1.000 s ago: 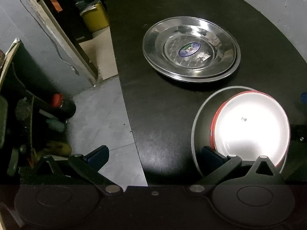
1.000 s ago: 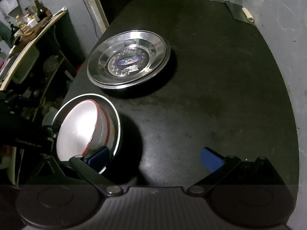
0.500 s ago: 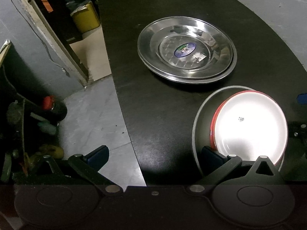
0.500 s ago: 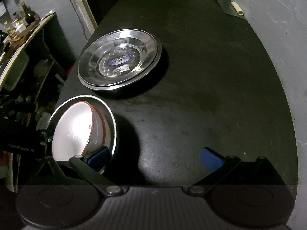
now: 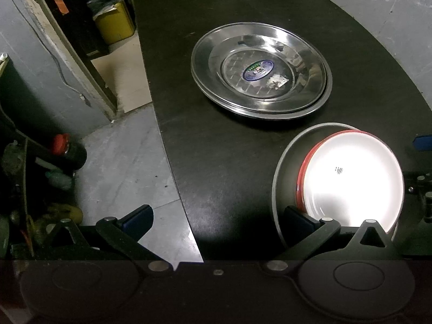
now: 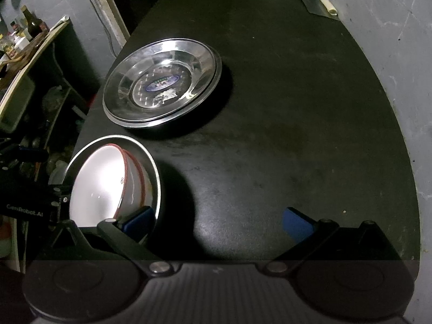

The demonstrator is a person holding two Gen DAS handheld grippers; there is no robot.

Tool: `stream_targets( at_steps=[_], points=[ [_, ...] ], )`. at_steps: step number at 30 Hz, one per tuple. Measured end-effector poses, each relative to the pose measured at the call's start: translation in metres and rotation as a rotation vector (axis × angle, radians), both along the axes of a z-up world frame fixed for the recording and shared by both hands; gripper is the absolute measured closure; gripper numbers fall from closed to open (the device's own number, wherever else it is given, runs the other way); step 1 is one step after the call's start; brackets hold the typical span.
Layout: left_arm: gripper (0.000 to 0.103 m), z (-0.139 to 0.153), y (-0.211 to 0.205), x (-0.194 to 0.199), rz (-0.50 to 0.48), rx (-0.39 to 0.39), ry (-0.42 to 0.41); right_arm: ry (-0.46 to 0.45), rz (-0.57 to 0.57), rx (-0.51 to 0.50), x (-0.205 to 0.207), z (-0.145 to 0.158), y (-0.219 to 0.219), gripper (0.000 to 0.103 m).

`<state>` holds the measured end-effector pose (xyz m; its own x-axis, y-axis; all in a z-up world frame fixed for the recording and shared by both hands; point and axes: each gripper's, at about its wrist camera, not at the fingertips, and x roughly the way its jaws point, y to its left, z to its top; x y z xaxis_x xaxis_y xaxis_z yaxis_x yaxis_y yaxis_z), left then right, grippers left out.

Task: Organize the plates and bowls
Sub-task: 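Close the left tool on the rim of the nested steel bowl, then lift the nested bowls and carry them toward the steel plate stack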

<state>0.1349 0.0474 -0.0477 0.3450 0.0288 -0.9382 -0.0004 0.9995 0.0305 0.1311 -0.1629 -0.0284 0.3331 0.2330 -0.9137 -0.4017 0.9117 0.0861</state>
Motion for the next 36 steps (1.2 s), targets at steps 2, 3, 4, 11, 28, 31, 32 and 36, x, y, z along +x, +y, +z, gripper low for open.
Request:
stream_targets(
  at_steps=[2, 3, 4, 11, 28, 31, 32, 36],
  points=[
    [0.001, -0.0001, 0.0001, 0.0002, 0.001, -0.002, 0.0, 0.003, -0.002, 0.003, 0.0005, -0.0006, -0.0002, 0.0],
    [0.001, -0.0002, 0.0001, 0.0004, 0.001, -0.003, 0.0, 0.004, -0.004, 0.005, 0.0006, -0.0007, -0.0005, 0.0],
    [0.001, -0.0001, 0.0002, 0.0006, 0.0, -0.003, 0.0, 0.003, -0.004, 0.004, 0.0003, -0.0007, -0.0003, 0.0],
    [0.003, 0.0007, 0.0009, 0.0005, 0.001, -0.011, 0.0, -0.005, 0.016, 0.016, -0.0002, 0.0021, -0.0002, 0.008],
    [0.051, 0.0072, -0.0003, 0.0024, -0.04, -0.138, -0.015, 0.034, 0.065, 0.145, 0.0016, 0.0077, 0.0024, 0.05],
    [0.061, 0.0086, -0.0023, 0.0031, -0.053, -0.158, -0.018, 0.04, 0.072, 0.164, 0.0017, 0.0082, 0.0034, 0.058],
    [0.065, 0.0089, -0.0025, 0.0033, -0.056, -0.166, -0.019, 0.045, 0.075, 0.175, 0.002, 0.008, 0.0033, 0.063],
    [0.071, 0.0094, -0.0024, 0.0041, -0.064, -0.183, -0.021, 0.057, 0.079, 0.2, 0.0035, 0.0074, 0.0031, 0.07]
  ],
)
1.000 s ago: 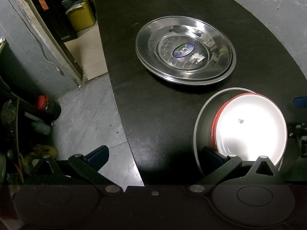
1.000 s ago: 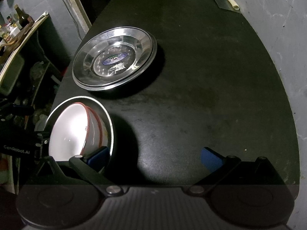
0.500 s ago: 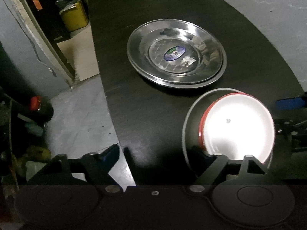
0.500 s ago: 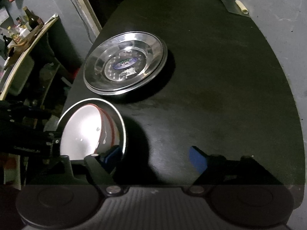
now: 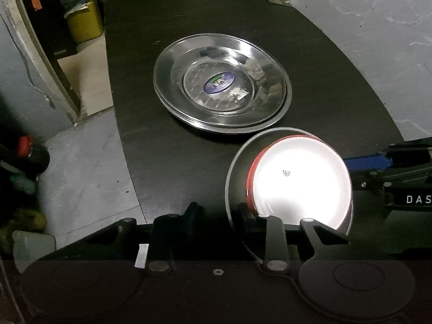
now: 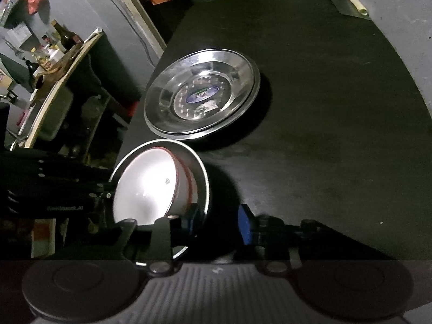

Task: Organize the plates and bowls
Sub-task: 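Lift the nested bowls and carry them toward the steel plate stack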

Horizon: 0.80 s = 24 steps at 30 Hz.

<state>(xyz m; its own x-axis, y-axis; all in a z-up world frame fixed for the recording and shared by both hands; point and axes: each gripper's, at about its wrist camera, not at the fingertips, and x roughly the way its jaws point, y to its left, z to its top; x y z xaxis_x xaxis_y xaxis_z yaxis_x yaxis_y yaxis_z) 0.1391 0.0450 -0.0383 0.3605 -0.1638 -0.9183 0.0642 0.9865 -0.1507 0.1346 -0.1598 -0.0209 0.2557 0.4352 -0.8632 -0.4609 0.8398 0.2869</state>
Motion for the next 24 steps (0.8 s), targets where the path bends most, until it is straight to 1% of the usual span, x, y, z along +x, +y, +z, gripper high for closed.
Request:
stream_targets(
  at_steps=[2, 4, 6, 8, 14, 19, 22, 23, 24],
  points=[
    [0.078, 0.0, 0.0, 0.0, -0.005, -0.012, 0.0, 0.009, 0.002, 0.02, 0.0, -0.001, -0.001, 0.076],
    [0.085, 0.0, 0.0, 0.001, -0.012, -0.032, 0.001, 0.016, 0.002, 0.033, 0.001, -0.001, -0.002, 0.078],
    [0.088, 0.001, -0.001, 0.001, -0.018, -0.034, 0.0, 0.025, -0.002, 0.045, 0.001, -0.002, -0.003, 0.08],
    [0.092, 0.001, -0.001, 0.001, -0.019, -0.045, 0.0, 0.04, -0.006, 0.065, 0.002, -0.003, -0.005, 0.082],
    [0.093, 0.001, 0.002, 0.003, -0.01, -0.061, 0.0, 0.137, -0.056, 0.156, 0.011, -0.012, -0.017, 0.083],
    [0.094, 0.001, 0.002, 0.002, -0.018, -0.056, 0.001, 0.18, -0.078, 0.179, 0.016, -0.017, -0.018, 0.083],
    [0.095, 0.002, 0.002, 0.004, -0.012, -0.061, 0.007, 0.232, -0.107, 0.205, 0.02, -0.021, -0.021, 0.083],
    [0.095, 0.002, 0.003, 0.004, -0.01, -0.063, 0.01, 0.245, -0.114, 0.216, 0.02, -0.022, -0.021, 0.083],
    [0.095, 0.002, 0.003, 0.005, -0.009, -0.064, 0.011, 0.258, -0.118, 0.229, 0.021, -0.023, -0.021, 0.087]
  ],
)
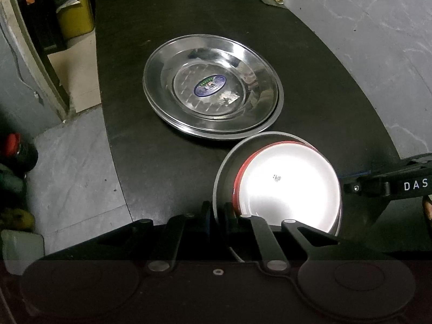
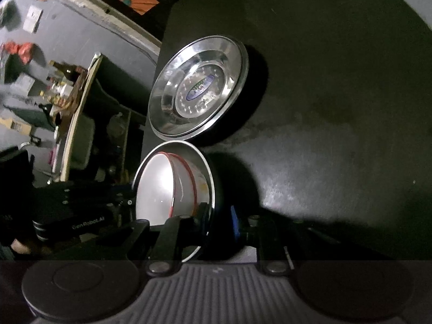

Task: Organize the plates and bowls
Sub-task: 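Lift the nested bowls and carry them toward the steel plate stack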

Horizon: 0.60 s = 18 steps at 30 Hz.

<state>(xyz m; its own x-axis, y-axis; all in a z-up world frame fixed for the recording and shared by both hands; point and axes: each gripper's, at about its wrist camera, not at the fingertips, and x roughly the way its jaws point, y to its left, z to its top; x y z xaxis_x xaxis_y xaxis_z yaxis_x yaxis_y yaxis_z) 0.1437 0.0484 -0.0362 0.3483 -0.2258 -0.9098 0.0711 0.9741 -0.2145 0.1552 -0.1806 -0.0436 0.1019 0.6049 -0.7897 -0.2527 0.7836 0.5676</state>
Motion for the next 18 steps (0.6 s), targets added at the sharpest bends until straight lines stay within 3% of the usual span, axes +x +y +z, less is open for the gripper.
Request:
stream_targets(
  at_steps=[18],
  points=[
    [0.097, 0.009, 0.005, 0.014, 0.035, -0.019, 0.026, 0.151, -0.124, 0.091, 0.009, -0.022, -0.009, 0.087]
  ],
)
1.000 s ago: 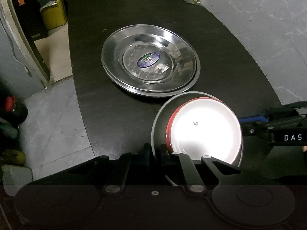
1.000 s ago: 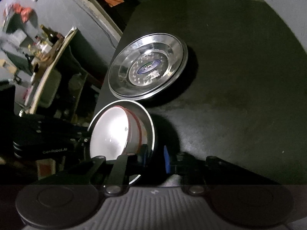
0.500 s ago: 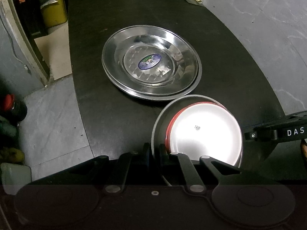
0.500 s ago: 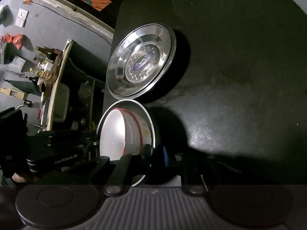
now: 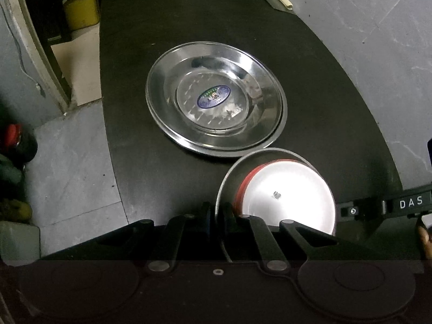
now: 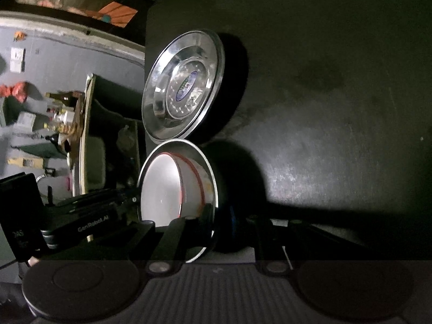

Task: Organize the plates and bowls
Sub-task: 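Lift the nested bowls and carry them toward the steel plate stack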

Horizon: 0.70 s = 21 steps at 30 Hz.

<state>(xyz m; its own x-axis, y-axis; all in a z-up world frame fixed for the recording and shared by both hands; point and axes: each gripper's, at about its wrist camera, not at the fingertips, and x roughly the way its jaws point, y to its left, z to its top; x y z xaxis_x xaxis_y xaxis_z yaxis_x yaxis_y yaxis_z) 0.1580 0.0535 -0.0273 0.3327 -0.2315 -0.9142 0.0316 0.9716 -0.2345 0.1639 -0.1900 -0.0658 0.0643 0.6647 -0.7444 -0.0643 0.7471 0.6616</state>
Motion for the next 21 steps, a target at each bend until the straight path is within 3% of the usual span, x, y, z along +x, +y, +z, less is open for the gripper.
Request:
stream_targets(
  at_steps=[14, 21],
  points=[
    [0.096, -0.009, -0.004, 0.005, -0.02, 0.004, 0.027, -0.056, 0.024, -0.066, -0.002, 0.008, 0.009, 0.086],
    [0.097, -0.007, -0.001, 0.007, 0.01, -0.008, 0.049, -0.002, -0.027, -0.03, -0.001, 0.002, 0.003, 0.087]
  ],
)
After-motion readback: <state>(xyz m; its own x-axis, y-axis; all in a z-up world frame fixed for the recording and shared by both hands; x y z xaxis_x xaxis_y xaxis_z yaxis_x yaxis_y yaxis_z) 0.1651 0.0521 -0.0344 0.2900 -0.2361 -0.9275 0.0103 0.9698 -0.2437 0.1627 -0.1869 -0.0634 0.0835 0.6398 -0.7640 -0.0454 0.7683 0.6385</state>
